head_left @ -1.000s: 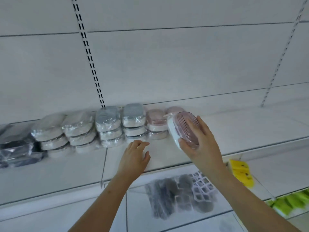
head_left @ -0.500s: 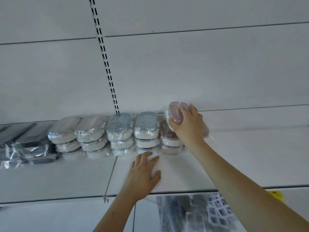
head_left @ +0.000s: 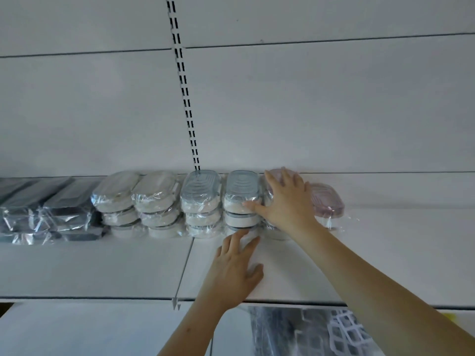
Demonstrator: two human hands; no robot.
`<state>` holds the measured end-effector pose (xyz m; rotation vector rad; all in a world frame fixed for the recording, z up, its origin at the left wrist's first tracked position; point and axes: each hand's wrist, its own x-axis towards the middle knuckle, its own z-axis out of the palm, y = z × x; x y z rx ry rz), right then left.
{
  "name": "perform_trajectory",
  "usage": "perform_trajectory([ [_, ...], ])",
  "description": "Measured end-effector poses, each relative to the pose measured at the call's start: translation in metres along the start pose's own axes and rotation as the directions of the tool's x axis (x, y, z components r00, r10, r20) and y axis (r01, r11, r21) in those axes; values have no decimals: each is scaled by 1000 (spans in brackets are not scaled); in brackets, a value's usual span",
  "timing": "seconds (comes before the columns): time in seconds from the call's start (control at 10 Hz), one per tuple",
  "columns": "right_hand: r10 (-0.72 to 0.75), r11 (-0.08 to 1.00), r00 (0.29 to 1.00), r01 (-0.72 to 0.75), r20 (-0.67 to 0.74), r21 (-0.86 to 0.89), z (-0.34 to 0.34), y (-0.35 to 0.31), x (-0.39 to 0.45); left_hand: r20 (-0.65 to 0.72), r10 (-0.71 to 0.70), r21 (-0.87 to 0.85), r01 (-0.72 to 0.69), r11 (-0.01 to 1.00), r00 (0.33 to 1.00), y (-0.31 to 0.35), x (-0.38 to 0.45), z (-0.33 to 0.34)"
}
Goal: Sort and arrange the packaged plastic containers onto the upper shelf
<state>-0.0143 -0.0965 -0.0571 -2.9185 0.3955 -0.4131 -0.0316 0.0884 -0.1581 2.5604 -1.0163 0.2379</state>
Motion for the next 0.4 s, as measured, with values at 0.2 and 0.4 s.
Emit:
perform_trajectory([
  [0.2, -33, 993, 999, 30, -22, -110, 6, -5, 6, -7, -2, -5, 2, 1000, 1000, 1, 1, 0],
  [0.4, -19, 998, 1000, 18, -16, -64, -6, -5, -2, -12, -36, -58, 35, 998, 999, 5, -1, -6],
])
